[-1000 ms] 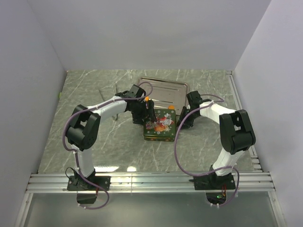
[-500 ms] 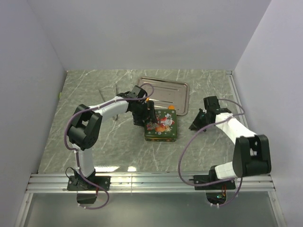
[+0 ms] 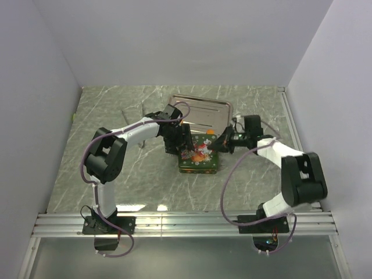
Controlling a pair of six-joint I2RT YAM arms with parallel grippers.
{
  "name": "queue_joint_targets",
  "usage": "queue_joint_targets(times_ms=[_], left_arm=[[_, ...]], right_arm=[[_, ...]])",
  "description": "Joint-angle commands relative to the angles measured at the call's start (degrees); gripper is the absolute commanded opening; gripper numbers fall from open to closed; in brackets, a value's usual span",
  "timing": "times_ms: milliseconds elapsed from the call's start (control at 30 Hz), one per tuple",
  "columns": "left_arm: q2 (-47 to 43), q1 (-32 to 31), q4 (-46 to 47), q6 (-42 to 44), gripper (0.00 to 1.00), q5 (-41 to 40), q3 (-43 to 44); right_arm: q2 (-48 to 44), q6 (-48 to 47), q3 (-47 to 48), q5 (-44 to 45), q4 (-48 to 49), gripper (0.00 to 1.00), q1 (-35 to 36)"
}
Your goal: Pack the cookies
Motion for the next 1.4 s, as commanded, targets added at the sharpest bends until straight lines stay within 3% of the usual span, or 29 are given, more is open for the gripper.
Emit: queue_joint_targets(times_ms=[0,167,300,567,867,1033,1233,1367], left_arm=[[0.62,-0.83,-0.18,-1.06,0.83,-0.85,2.17],[-0.35,-1.09,0.17,-1.58,0.83,-1.29,1.38],[-1.05,-1.09,0.43,-1.76,0.83,-1.56,0.41],[-1.14,-1.09,0.08,-1.67,0.83,-1.91,0.50],[-1.75,-1.09,-1.85,-0.09,0.89,-4.89,1.11],[-3.07,-1.00,-2.55,0.52,0.99,-6.65,0.94],[-5.79,-0.57,-3.52,1.40,0.99,-9.20,0.67],[-8.78,-0.12,-5.19,2.10,0.99,-11.40,0.94]], right_arm=[[5.55,-4.64,-2.81,-3.35,-2.95,0.00,-0.11],[8.72,0.69,-13.01,-1.40,7.91,0.00,-2.93],[9.16,1.57,-14.78,-1.57,9.69,0.00,-3.02],[2.32,-1.94,-7.67,-0.25,-1.54,0.00,-2.93],[-6.30,-6.95,7.18,2.30,-16.49,0.01,-2.93],[-9.11,-6.78,9.48,2.39,-18.78,0.13,-2.93],[-11.92,-7.83,10.44,3.70,-21.59,0.30,-2.93],[-13.77,-9.85,11.41,5.29,-25.45,0.35,-2.93]])
